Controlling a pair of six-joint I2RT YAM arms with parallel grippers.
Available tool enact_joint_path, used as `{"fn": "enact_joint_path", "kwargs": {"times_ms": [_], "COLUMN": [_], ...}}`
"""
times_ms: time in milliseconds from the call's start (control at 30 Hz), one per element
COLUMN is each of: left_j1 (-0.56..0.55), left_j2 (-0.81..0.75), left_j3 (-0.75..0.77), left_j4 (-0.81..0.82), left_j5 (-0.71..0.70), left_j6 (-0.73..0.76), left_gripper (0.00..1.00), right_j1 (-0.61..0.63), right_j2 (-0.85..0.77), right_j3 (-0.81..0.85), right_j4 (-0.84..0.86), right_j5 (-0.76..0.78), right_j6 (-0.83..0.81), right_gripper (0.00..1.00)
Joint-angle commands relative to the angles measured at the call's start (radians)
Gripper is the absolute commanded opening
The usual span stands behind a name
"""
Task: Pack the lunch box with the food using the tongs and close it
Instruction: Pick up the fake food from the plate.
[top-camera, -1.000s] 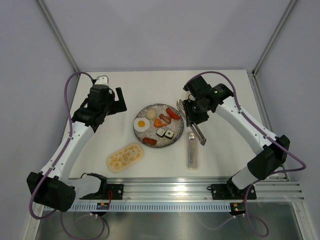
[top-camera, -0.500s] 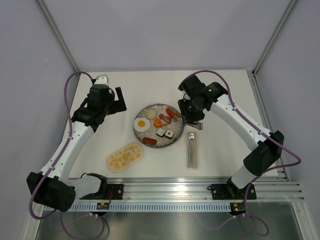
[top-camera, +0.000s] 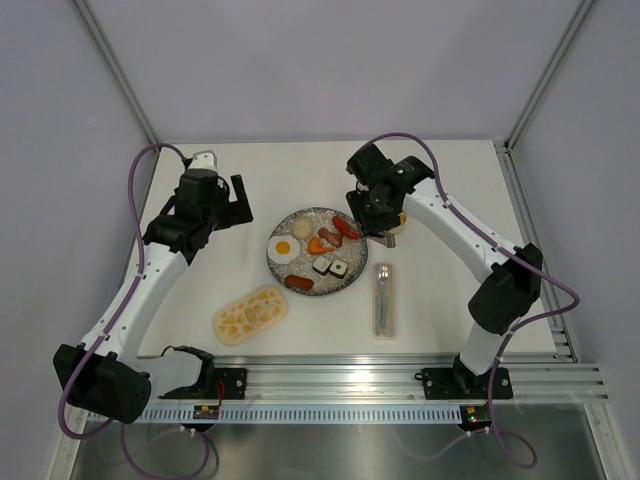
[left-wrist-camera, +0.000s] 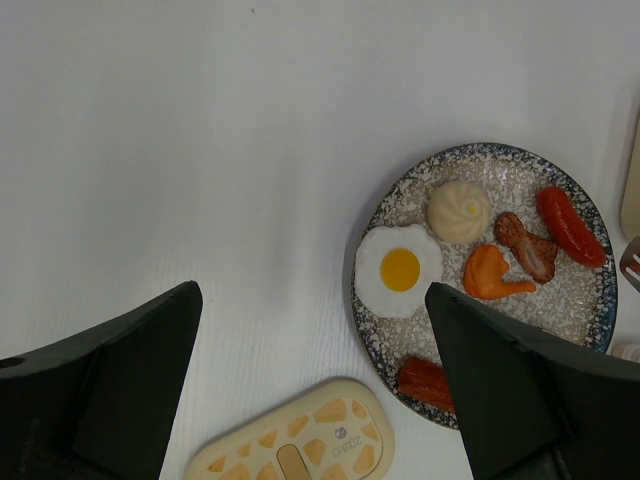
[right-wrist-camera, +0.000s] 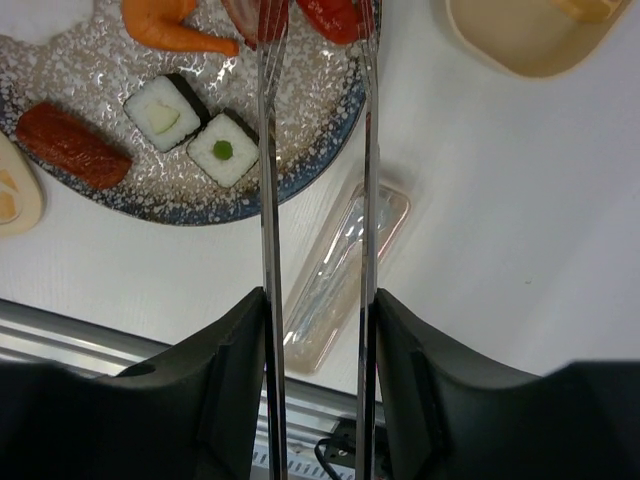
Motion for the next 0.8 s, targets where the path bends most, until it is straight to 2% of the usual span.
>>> {"fn": "enact_joint_path", "kwargs": {"times_ms": [0, 400, 767], "left_j1": [0.004, 0.004, 0.004], "left_j2": [-0.025, -0.029, -0.020], "left_j3": [0.022, 0.017, 0.017], "left_j4": [0.013, 0.013, 0.013], "left_j5": [-0.022, -0.033, -0.033], "left_j6": [0.001, 0.006, 0.004], "left_gripper": [0.99, 0.99, 0.99], "right_j1": [0.013, 0.013, 0.013], "right_j2": [0.046, 0.197, 0.240], "right_j3": [0.081, 0.207, 0.213], "right_j4": [0.016, -0.021, -0.012], "right_j5": [0.058, 0.043, 0.013], "right_j6": [-0.069, -0.238, -0.266], "right_gripper": [0.52, 0.52, 0.52]}}
